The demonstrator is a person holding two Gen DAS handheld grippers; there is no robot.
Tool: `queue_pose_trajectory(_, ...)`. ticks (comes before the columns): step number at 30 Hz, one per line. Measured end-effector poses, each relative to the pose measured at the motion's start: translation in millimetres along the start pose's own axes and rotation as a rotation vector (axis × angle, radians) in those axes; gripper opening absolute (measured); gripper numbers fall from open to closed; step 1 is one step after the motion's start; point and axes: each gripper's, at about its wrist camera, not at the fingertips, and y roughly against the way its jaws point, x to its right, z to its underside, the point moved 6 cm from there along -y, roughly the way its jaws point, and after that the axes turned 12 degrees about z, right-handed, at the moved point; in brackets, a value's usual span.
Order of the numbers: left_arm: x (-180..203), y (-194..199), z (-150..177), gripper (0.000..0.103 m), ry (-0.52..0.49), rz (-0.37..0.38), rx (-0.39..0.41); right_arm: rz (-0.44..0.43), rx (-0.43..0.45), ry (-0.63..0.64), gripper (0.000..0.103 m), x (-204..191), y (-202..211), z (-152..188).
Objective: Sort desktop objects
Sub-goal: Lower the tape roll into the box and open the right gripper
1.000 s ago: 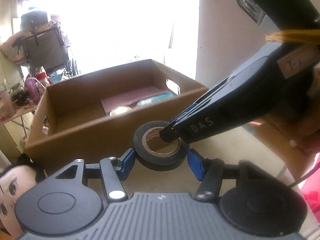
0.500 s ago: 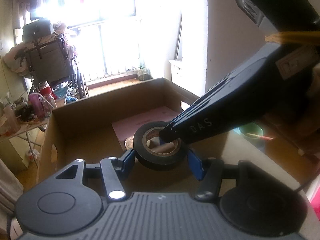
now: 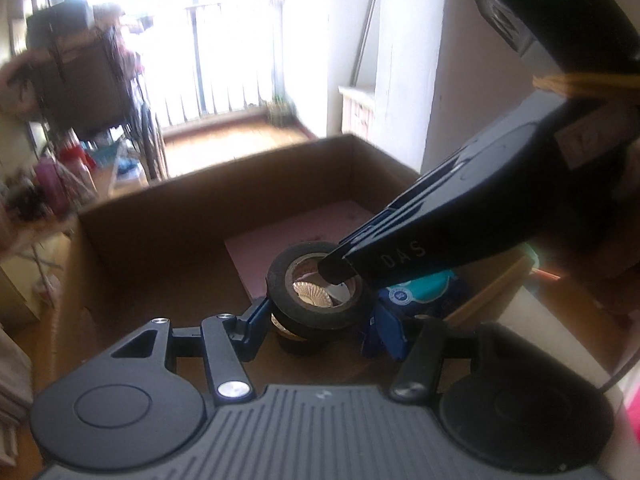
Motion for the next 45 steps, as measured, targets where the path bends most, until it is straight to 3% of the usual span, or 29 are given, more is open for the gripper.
queue_pose_trajectory(9, -21, -29, 8, 0.058, 0.099, 0.129, -0.154, -0.059, -0.232, -0.074, 0.016, 13, -48, 10)
queue_pose_trajectory(18, -42, -40, 9, 0.058, 0.264, 0.265, -0.254, -0.119, -0.403, -0.110, 0.016, 18, -69, 14)
queue_pose_trajectory(23, -50, -49, 12, 0.057, 0.270, 0.257, -0.281, -0.129, -0.480, -0.076, 0.016, 12, -80, 18)
queue_pose_trajectory(33, -55, -49, 13, 0.063, 0.303, 0.251, -0.288, -0.152, -0.543, -0.073, 0.019, 4, -89, 27)
queue_pose_trajectory(45, -55, -30, 10, 0.067, 0.268, 0.213, -0.244, -0.198, -0.462, -0.114, 0.017, 6, -72, 18)
